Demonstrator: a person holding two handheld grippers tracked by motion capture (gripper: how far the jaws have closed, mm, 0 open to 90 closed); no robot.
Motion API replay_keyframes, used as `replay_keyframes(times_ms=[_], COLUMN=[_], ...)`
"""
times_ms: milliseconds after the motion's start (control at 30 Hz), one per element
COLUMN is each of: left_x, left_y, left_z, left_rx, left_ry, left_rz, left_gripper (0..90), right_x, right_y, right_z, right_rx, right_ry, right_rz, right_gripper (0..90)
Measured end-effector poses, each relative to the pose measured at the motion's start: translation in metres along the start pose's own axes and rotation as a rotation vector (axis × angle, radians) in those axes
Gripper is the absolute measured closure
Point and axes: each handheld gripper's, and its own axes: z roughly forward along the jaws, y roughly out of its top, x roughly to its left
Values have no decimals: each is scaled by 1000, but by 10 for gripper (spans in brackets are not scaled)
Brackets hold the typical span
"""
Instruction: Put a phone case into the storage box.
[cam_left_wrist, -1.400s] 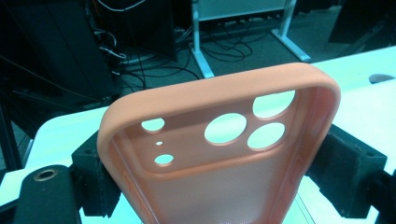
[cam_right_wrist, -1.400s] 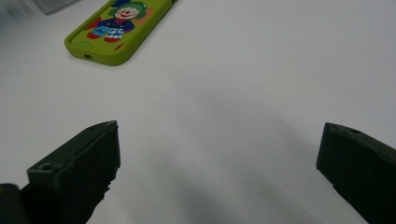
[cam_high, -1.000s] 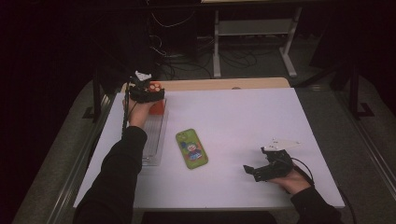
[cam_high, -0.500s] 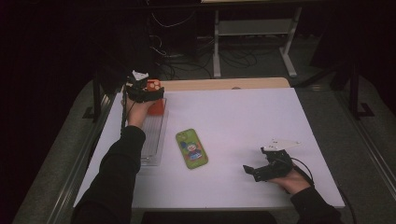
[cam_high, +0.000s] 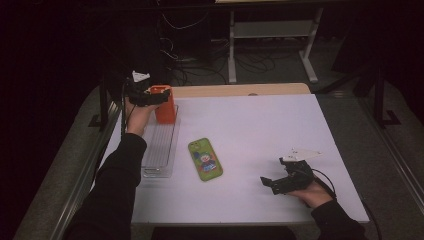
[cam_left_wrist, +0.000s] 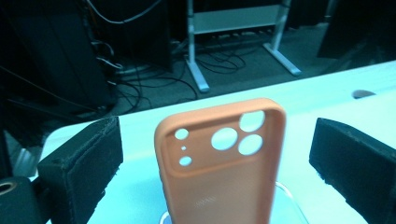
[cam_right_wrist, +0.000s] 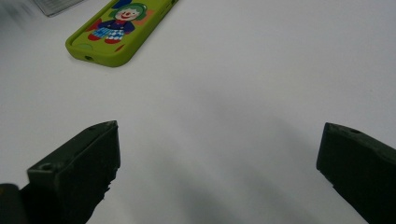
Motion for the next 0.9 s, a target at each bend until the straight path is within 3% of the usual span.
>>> replay_keyframes(times_ms=[333,400,700,900], left_x=[-14,-20,-56,-82], left_y=[5,4,-1,-15], left_z=[-32,-38,-68,-79], left_rx=[7,29,54,46], left_ry=[-120,-144,-295,-385], left_rz=[20,31,119,147], left_gripper=[19,19,20,20], right_x=[0,0,3,5], right_y=[1,1,4,3], right_z=[1,2,1,2], right_rx=[-3,-3,-9,-4], right_ry=[7,8,10,17], right_rz=[2,10,-2,-8], right_gripper=[0,0,0,0])
